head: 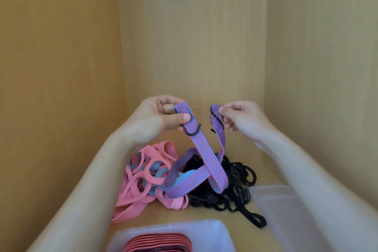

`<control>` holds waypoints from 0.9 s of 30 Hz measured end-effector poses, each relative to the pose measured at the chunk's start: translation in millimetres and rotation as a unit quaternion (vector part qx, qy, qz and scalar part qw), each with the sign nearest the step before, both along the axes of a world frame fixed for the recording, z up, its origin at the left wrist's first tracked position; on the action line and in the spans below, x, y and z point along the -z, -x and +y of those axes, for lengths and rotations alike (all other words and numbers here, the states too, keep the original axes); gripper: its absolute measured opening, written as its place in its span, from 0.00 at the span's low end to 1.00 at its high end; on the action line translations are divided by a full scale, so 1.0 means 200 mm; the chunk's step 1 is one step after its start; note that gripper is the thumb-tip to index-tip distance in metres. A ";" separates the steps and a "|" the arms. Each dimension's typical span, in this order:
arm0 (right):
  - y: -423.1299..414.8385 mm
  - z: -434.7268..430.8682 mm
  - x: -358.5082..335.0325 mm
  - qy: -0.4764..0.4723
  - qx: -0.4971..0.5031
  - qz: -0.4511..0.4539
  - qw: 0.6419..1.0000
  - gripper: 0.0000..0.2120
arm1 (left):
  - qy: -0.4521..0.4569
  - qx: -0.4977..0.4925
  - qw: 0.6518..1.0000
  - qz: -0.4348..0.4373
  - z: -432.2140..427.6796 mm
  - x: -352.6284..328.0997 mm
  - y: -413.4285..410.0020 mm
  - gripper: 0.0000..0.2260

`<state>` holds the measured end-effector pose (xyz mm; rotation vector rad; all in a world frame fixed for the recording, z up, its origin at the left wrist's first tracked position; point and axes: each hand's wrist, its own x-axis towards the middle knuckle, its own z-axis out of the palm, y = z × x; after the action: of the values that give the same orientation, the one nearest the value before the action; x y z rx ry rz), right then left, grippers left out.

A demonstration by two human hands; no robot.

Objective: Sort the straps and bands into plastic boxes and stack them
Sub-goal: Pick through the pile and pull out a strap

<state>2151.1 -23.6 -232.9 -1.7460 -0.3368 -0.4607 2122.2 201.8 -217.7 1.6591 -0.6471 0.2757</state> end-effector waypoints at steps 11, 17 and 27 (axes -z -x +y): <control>0.14 0.07 -0.10 -0.007 -0.093 -0.037 0.995 0.09 | -0.011 0.015 1.000 -0.014 -0.04 -0.03 0.05 0.09; 0.16 0.12 -0.11 0.025 -0.089 -0.066 0.994 0.07 | -0.068 -0.041 0.996 -0.050 -0.06 -0.05 0.05 0.05; 0.14 0.13 -0.10 -0.022 -0.098 -0.090 0.991 0.05 | -0.058 -0.061 0.995 -0.060 -0.07 -0.04 0.06 0.03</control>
<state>2123.4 3.0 -213.8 -1.6135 -0.6158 -0.4807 2109.8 187.1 -210.6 1.8070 -0.6613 0.4355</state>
